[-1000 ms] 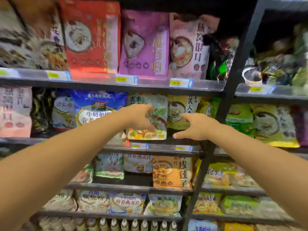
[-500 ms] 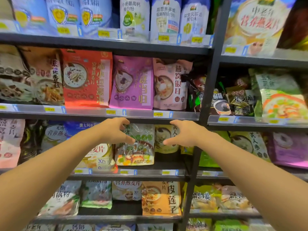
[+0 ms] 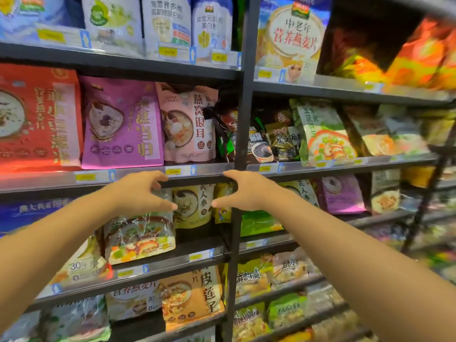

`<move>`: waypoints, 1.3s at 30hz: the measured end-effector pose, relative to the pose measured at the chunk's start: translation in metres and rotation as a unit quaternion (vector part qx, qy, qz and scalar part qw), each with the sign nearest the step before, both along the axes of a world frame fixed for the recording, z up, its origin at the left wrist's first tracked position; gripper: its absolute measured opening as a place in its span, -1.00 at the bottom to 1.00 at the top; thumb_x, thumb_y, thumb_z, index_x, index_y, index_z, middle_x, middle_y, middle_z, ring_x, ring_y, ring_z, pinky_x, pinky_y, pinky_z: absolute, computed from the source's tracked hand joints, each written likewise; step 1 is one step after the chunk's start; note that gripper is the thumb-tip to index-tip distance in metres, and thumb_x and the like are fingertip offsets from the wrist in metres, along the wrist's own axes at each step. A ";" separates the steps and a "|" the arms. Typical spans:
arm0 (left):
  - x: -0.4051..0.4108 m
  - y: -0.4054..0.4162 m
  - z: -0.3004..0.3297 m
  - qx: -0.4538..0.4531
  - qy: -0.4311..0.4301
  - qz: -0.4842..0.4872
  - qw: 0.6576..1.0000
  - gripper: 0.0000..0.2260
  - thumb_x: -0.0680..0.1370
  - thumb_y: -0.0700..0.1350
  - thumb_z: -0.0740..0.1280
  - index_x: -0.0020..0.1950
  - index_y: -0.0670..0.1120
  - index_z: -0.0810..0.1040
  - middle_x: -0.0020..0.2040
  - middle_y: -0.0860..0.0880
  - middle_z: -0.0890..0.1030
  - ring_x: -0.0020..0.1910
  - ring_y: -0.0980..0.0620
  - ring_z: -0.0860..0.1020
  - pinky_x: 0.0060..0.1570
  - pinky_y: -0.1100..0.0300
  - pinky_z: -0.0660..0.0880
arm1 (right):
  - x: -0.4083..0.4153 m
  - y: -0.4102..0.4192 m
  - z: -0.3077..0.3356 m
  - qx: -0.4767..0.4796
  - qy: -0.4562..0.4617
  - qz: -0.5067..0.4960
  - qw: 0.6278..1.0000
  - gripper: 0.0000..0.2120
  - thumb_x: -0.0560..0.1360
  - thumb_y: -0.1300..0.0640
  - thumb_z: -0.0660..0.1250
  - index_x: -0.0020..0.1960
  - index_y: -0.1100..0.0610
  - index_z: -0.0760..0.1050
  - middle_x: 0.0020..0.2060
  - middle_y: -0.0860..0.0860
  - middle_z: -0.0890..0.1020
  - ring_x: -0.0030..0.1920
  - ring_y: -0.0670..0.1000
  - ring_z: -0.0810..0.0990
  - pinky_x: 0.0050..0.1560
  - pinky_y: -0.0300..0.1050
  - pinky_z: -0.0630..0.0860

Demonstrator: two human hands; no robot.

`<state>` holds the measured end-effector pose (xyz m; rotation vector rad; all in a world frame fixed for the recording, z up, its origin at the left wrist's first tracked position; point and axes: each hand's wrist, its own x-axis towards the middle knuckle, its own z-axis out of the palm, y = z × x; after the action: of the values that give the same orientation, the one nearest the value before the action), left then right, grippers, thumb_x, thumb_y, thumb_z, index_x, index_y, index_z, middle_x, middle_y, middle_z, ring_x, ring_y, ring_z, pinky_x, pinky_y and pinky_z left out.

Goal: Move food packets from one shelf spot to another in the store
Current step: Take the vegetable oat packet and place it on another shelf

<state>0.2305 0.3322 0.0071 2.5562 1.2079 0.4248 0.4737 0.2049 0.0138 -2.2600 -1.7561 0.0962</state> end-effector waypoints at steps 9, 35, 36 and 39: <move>0.107 -0.015 -0.008 -0.014 0.003 -0.122 0.992 -0.22 0.43 0.29 0.51 0.57 0.10 0.32 0.44 0.02 0.51 0.30 -0.03 0.52 0.14 0.16 0.42 | 0.089 -0.069 -0.005 0.029 0.045 -0.123 0.991 0.00 0.42 -0.39 0.46 0.69 -0.10 0.11 0.63 -0.02 0.28 0.55 0.14 0.35 0.45 0.13 0.42; 0.436 -0.070 -0.005 -0.045 -0.050 -0.114 0.991 -0.26 0.49 0.28 0.46 0.59 0.05 0.32 0.53 0.02 0.43 0.45 -0.02 0.45 0.42 0.00 0.42 | 0.447 -0.137 -0.026 0.051 0.063 -0.144 0.986 0.05 0.34 -0.49 0.44 0.67 -0.09 0.15 0.58 -0.03 0.38 0.52 0.11 0.39 0.43 0.04 0.40; 0.444 -0.067 -0.004 -0.033 -0.050 -0.110 0.992 -0.25 0.49 0.28 0.46 0.59 0.04 0.31 0.53 0.01 0.42 0.46 -0.02 0.44 0.41 0.02 0.42 | 0.454 -0.130 -0.025 0.049 0.055 -0.141 0.987 0.05 0.34 -0.48 0.44 0.67 -0.09 0.14 0.58 -0.02 0.37 0.53 0.11 0.39 0.46 0.06 0.41; 0.471 -0.055 -0.001 0.007 -0.029 -0.094 0.995 -0.24 0.49 0.33 0.43 0.59 0.05 0.32 0.52 0.01 0.42 0.44 -0.04 0.44 0.36 0.03 0.42 | 0.476 -0.111 -0.017 0.050 0.038 -0.129 0.990 0.02 0.37 -0.46 0.44 0.67 -0.10 0.15 0.55 -0.02 0.42 0.46 0.09 0.46 0.42 0.11 0.47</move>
<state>0.7011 0.2776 0.0064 2.6189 0.9375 0.4627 0.9497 0.0942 -0.0034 -2.3527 -1.3855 0.0401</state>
